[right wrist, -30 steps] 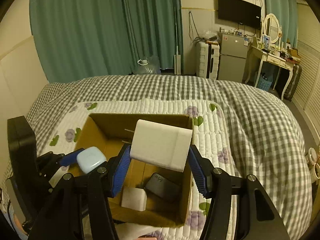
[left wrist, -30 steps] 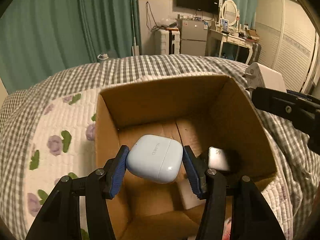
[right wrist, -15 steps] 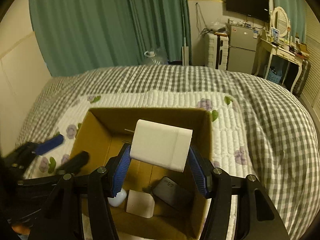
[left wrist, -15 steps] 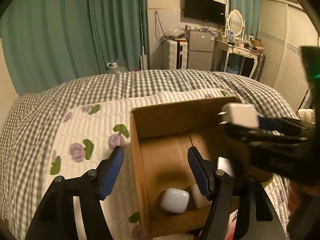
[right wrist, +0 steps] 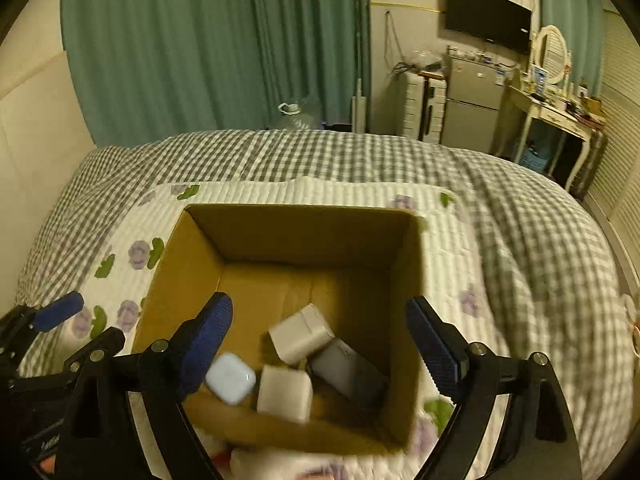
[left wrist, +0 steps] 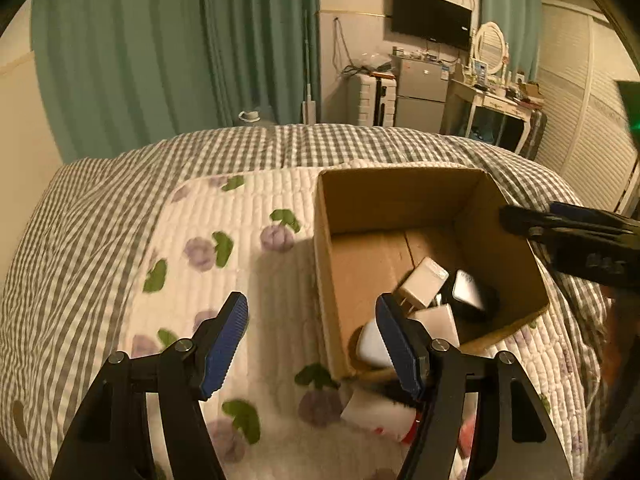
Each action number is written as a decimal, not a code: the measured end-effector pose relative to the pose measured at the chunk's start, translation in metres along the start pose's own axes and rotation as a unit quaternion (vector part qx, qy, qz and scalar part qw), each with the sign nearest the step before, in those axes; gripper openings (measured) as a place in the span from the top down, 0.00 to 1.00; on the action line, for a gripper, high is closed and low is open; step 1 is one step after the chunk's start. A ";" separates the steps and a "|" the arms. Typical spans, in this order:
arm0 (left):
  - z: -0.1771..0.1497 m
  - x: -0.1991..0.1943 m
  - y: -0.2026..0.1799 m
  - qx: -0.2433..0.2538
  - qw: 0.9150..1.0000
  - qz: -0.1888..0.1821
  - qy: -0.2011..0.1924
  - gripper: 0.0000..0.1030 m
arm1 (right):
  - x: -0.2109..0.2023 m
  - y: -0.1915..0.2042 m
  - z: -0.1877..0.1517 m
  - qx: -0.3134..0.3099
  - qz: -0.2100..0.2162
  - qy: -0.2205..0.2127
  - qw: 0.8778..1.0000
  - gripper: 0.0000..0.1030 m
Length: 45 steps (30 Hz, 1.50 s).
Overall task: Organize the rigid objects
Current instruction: 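Grasp the white cylindrical device with the right tool while the left tool grasps the red-capped bottle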
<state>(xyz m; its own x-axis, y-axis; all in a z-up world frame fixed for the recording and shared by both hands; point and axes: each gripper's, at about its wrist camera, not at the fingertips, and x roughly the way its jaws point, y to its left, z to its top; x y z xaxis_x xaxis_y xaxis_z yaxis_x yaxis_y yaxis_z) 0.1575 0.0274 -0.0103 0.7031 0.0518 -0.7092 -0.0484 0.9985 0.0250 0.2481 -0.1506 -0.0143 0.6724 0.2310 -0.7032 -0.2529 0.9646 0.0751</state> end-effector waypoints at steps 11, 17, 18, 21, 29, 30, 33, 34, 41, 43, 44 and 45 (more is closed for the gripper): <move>-0.057 -0.019 0.004 -0.009 1.000 0.006 0.023 0.07 | -0.055 0.009 -0.071 0.017 -0.044 0.030 0.998 0.14; -0.075 0.000 0.014 -0.015 0.999 0.013 0.035 0.06 | -0.010 0.024 -0.112 0.040 -0.014 0.088 0.995 0.14; -0.075 0.003 0.017 -0.018 0.999 0.015 0.037 0.06 | -0.001 0.027 -0.116 0.041 -0.009 0.097 0.994 0.14; -0.078 0.012 0.022 -0.025 0.999 0.017 0.041 0.06 | 0.019 0.032 -0.127 0.046 -0.006 0.121 0.992 0.14; -0.089 0.030 0.023 -0.015 0.998 0.028 0.062 0.06 | 0.049 0.039 -0.142 0.059 -0.002 0.137 0.989 0.25; -0.089 0.030 0.023 -0.014 0.998 0.028 0.063 0.06 | 0.048 0.040 -0.142 0.058 -0.005 0.133 0.989 0.27; -0.090 0.029 0.019 -0.013 0.998 0.022 0.066 0.06 | 0.040 0.040 -0.145 0.058 0.002 0.124 0.991 0.42; -0.090 0.029 0.017 -0.012 0.998 0.020 0.066 0.06 | 0.035 0.041 -0.145 0.052 0.000 0.119 0.992 0.43; -0.091 0.030 -0.014 -0.003 0.997 -0.007 0.080 0.06 | -0.004 0.021 -0.152 0.053 -0.020 0.085 0.995 0.43; -0.090 0.034 -0.022 -0.004 0.996 -0.019 0.088 0.06 | -0.012 0.013 -0.153 0.052 -0.033 0.073 0.995 0.43; -0.091 0.037 -0.026 -0.004 0.995 -0.024 0.094 0.06 | -0.014 0.009 -0.152 0.050 -0.045 0.068 0.995 0.43; -0.091 0.040 -0.029 -0.004 0.995 -0.029 0.099 0.06 | -0.014 0.005 -0.151 0.048 -0.052 0.067 0.995 0.44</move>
<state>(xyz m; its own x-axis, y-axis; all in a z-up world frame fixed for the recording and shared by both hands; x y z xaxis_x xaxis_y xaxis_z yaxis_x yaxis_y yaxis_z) 0.1227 -0.0012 -0.1035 0.5521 -0.0106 -0.8337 -0.0179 0.9995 -0.0246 0.1326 -0.1677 -0.1111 0.5912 0.1165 -0.7981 -0.1148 0.9916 0.0597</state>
